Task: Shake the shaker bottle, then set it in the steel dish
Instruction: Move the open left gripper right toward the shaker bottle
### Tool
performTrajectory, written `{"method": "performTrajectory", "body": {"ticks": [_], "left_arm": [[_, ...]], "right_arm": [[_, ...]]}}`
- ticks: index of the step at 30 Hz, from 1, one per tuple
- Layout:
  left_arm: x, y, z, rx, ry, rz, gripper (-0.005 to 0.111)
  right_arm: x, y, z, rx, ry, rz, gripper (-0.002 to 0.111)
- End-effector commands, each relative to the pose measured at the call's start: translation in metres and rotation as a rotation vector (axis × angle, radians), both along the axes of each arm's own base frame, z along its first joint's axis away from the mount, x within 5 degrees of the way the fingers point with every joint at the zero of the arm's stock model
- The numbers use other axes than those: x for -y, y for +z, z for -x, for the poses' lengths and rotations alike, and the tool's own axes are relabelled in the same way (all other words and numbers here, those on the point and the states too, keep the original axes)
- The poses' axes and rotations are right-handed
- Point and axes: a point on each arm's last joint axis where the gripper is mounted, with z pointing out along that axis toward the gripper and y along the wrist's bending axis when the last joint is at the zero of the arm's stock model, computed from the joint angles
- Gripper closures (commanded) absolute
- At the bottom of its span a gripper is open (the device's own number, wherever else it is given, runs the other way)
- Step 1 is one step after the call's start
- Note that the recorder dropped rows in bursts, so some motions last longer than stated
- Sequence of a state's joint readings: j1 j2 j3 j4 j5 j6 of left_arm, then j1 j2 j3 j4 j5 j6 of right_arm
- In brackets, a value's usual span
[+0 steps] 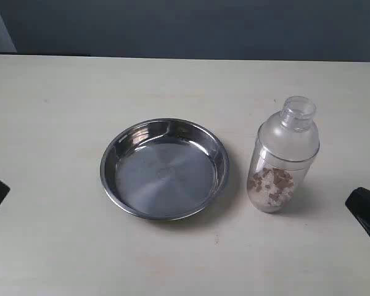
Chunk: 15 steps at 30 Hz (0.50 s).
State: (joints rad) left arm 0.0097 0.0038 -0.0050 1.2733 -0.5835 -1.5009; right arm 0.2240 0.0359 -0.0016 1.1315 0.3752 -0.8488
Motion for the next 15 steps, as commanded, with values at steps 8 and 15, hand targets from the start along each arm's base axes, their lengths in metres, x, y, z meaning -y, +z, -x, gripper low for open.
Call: {"method": "performTrajectory", "body": {"ticks": [8,15], "left_arm": [[-0.013,0.012,-0.003,-0.028,0.097,0.206,0.027],[-0.014,0.031,-0.008,-0.037,0.107,0.226,0.025]], "right_arm": [[0.001,0.000,0.000,0.007,-0.007,0.006,0.109],[0.001,0.000,0.000,0.007,-0.007,0.006,0.109]]}}
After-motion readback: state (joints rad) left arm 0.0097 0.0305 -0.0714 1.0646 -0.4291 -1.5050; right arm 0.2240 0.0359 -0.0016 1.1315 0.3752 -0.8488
